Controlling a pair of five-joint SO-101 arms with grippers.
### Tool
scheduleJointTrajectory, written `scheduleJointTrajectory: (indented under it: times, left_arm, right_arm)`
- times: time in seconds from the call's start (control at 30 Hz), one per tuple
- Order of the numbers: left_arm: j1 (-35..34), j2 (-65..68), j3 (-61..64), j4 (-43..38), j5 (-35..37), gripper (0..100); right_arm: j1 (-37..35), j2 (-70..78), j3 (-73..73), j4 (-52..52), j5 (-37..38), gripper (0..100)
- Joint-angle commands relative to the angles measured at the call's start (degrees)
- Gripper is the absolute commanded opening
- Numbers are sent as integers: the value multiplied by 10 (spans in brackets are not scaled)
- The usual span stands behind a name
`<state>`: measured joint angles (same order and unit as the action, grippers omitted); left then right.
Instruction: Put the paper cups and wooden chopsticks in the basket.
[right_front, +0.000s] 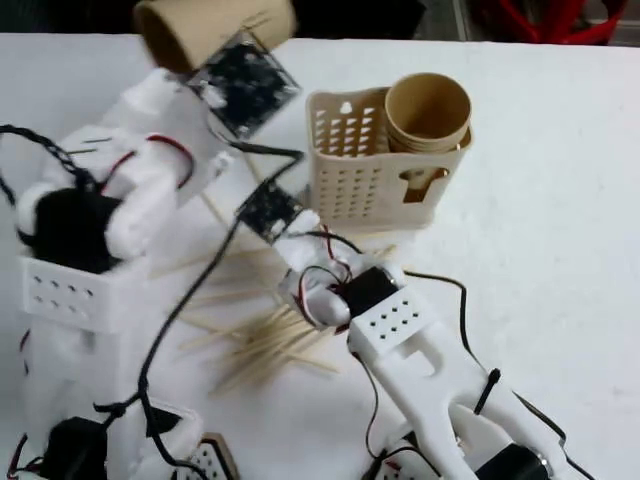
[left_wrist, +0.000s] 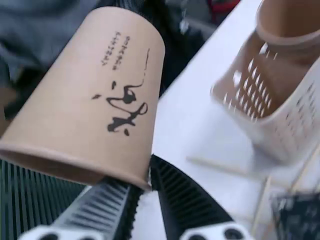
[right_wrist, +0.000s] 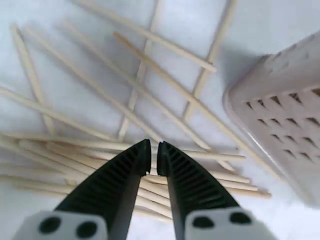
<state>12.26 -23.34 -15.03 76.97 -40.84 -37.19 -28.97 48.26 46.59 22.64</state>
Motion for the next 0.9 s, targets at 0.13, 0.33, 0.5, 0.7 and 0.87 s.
scheduleJointTrajectory:
  times: [0.13,0.33,0.5,0.7,0.87]
  left_arm:
    - [126,35,-30,-72,-42,24]
    - [167,127,-33,-74,-63,24]
    - [168,211,-120,-20,-96,24]
    - [168,337,-311,100,-109,30]
    - [168,436,-462,188,-123,98]
  right_arm:
    - [3,-4,53,-106,38,38]
    - [3,-4,68,-134,38,39]
    - [3,-3,73,-137,38,41]
    - [3,-3,73,-137,38,41]
    - [3,-3,73,-137,38,41]
